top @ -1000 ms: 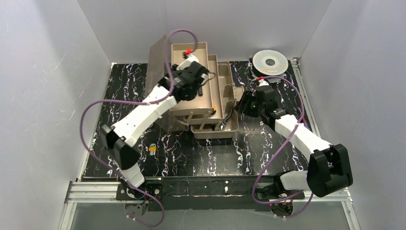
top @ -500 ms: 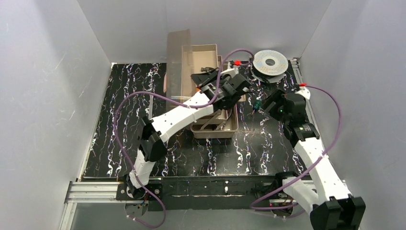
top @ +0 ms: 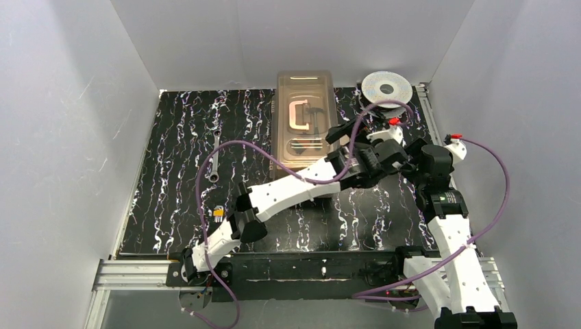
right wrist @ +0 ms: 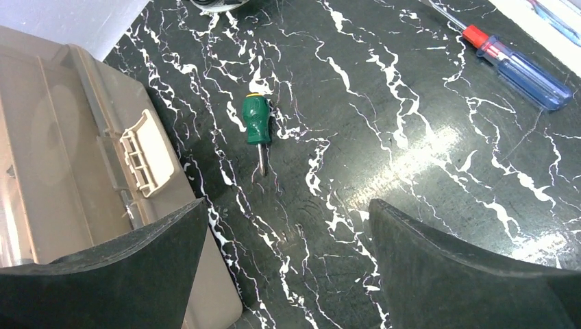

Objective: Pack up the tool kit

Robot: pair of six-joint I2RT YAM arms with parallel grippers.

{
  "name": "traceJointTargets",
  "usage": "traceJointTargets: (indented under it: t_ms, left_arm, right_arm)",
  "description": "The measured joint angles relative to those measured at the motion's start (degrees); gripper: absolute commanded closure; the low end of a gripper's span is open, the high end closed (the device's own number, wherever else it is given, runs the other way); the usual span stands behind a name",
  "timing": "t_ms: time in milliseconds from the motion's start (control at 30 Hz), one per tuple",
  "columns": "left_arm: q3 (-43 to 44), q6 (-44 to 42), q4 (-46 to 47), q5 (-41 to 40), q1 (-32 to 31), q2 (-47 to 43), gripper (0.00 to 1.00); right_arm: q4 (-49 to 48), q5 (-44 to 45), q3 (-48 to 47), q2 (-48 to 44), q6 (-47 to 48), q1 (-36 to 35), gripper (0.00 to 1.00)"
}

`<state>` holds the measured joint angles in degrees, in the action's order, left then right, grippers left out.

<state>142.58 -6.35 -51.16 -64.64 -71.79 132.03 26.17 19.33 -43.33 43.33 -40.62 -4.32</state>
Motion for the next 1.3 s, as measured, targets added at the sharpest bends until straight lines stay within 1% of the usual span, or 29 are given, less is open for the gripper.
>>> traceJointTargets:
  t_ms: [67,100,133,200,333,433,533,600,700,800,900,1067,1300]
  left_arm:
    - [-0.4,4.2,-1.4,6.0,0.8,-2.5,0.02]
    - [-2.8,7.5,-1.7,11.5,1.6,-5.9,0.02]
    - [-3.5,8.4,-1.8,12.9,2.6,-6.9,0.02]
    - [-9.1,12.7,-1.1,20.9,5.3,-12.9,0.02]
    - [-22.8,21.3,2.5,37.5,15.1,-28.4,0.02]
    - [-31.7,26.7,6.1,46.6,23.6,-38.0,0.02]
    - [-38.9,31.4,9.1,54.5,30.6,-44.8,0.02]
    - [-42.9,34.0,10.9,59.9,34.0,-47.4,0.02]
    - [-48.6,37.3,14.1,67.3,38.7,-48.5,0.02]
    - [-54.7,40.3,16.9,73.8,42.5,-47.8,0.02]
    - [-57.6,42.4,18.3,77.5,44.7,-46.1,0.02]
    - [-60.3,44.9,21.6,82.1,45.7,-44.9,0.02]
    - [-60.9,46.2,25.9,88.0,46.2,-41.4,0.03]
  right_arm:
    - [0.2,-0.4,0.0,-0.1,-0.1,0.4,0.06]
    - [0.3,-0.9,0.1,-0.1,-0.1,0.6,0.07]
    - [0.3,-1.6,0.1,-0.1,-0.1,0.7,0.07]
    - [-0.4,-3.8,0.5,-0.1,0.4,0.9,0.09]
    - [-2.8,-11.3,1.0,2.1,2.5,1.1,0.09]
    - [-5.3,-19.3,1.0,5.3,3.9,1.1,0.09]
    - [-8.0,-28.0,1.0,7.8,4.6,1.2,0.08]
    - [-10.8,-34.1,1.0,8.6,4.6,1.2,0.08]
    - [-14.6,-41.6,0.1,9.7,4.5,1.2,0.09]
    - [-16.4,-47.3,-2.9,12.9,4.8,0.8,0.11]
    - [-17.2,-50.9,-6.6,16.8,5.4,-0.7,0.12]
    - [-16.5,-52.5,-11.3,22.1,7.0,-5.4,0.13]
    - [-12.3,-50.1,-15.6,31.3,8.1,-10.9,0.17]
